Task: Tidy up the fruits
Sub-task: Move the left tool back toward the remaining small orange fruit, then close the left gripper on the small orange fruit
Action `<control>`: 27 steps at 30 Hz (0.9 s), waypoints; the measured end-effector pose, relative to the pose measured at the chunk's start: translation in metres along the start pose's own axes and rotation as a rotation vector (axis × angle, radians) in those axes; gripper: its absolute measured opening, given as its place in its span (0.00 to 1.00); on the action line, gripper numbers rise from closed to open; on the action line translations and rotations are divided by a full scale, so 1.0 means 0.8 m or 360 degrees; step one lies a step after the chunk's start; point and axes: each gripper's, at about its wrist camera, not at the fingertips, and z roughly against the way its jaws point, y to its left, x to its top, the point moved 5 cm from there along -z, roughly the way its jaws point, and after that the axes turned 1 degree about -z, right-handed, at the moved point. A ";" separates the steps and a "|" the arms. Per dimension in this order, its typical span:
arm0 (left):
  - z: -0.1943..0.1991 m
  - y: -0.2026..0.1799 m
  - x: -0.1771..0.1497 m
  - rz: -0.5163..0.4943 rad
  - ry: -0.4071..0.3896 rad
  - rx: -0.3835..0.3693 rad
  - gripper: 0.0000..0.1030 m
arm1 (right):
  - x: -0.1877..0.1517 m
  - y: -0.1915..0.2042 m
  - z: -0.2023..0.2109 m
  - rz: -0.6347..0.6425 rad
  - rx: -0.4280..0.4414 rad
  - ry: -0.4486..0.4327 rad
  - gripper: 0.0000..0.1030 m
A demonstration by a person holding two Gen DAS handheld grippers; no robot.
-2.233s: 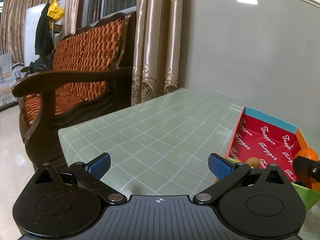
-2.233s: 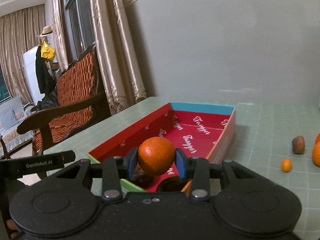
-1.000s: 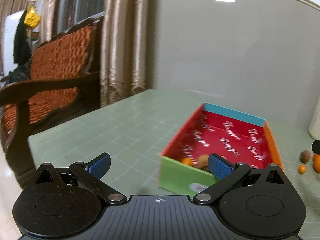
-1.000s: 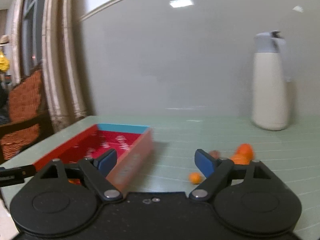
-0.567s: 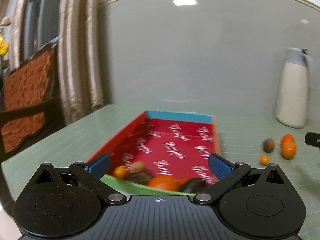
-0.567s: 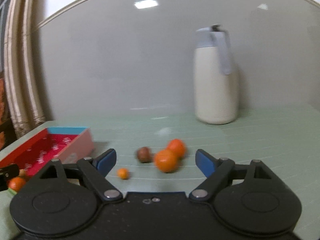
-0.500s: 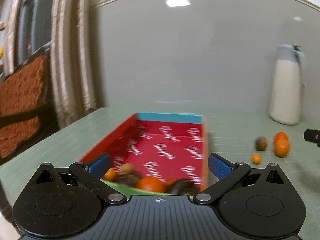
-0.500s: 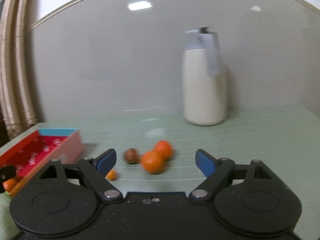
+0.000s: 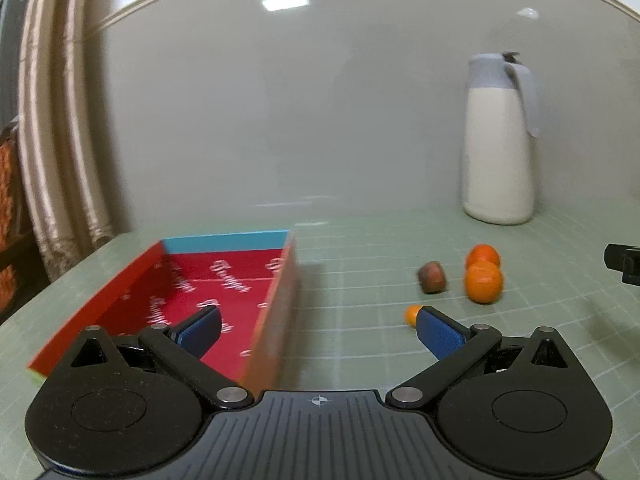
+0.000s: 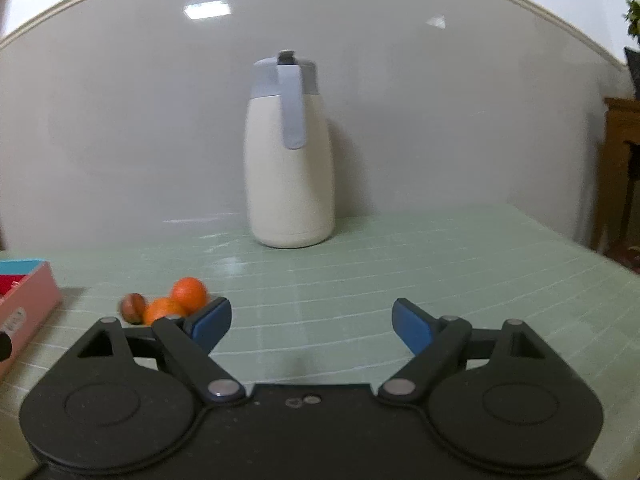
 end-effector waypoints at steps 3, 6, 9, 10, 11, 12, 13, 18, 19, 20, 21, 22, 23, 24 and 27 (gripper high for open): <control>-0.011 -0.018 0.004 -0.0039 0.0010 -0.0039 1.00 | -0.001 -0.011 -0.001 0.0024 -0.0062 -0.0017 0.85; -0.023 -0.034 0.007 -0.0080 0.0021 -0.0071 1.00 | -0.003 -0.021 -0.001 0.0037 -0.0117 -0.0024 0.85; -0.034 -0.045 0.011 -0.0108 0.0033 -0.0091 0.99 | -0.005 -0.034 -0.002 0.0014 -0.0144 -0.0010 0.85; -0.038 -0.048 0.012 -0.0114 0.0037 -0.0101 0.99 | -0.006 -0.039 -0.003 0.0004 -0.0150 -0.0002 0.85; -0.041 -0.052 0.013 -0.0122 0.0043 -0.0108 0.99 | -0.005 -0.042 -0.004 -0.0004 -0.0154 0.0002 0.85; -0.044 -0.056 0.015 -0.0131 0.0047 -0.0116 0.99 | -0.005 -0.045 -0.006 -0.0013 -0.0154 0.0005 0.85; -0.047 -0.059 0.015 -0.0140 0.0051 -0.0123 0.99 | -0.007 -0.047 -0.002 -0.0020 -0.0152 0.0007 0.85; -0.061 -0.072 0.016 -0.0188 0.0086 -0.0156 0.89 | -0.006 -0.051 -0.001 -0.0030 -0.0133 0.0005 0.85; -0.064 -0.073 0.015 -0.0188 0.0102 -0.0163 0.88 | -0.006 -0.052 -0.001 -0.0033 -0.0127 0.0005 0.85; -0.067 -0.074 0.014 -0.0185 0.0113 -0.0162 0.87 | -0.006 -0.052 0.000 -0.0033 -0.0121 0.0007 0.85; -0.070 -0.074 0.013 -0.0184 0.0124 -0.0161 0.87 | -0.006 -0.052 0.001 -0.0033 -0.0118 0.0008 0.85; -0.073 -0.075 0.012 -0.0183 0.0136 -0.0164 0.85 | -0.005 -0.053 0.001 -0.0035 -0.0115 0.0008 0.85; -0.076 -0.077 0.012 -0.0182 0.0145 -0.0169 0.84 | -0.005 -0.053 0.002 -0.0037 -0.0114 0.0007 0.85; -0.079 -0.078 0.012 -0.0181 0.0158 -0.0177 0.83 | -0.003 -0.053 0.000 -0.0037 -0.0116 0.0002 0.85; -0.088 -0.083 0.011 -0.0178 0.0208 -0.0225 0.67 | -0.005 -0.056 0.005 -0.0047 -0.0117 0.0001 0.85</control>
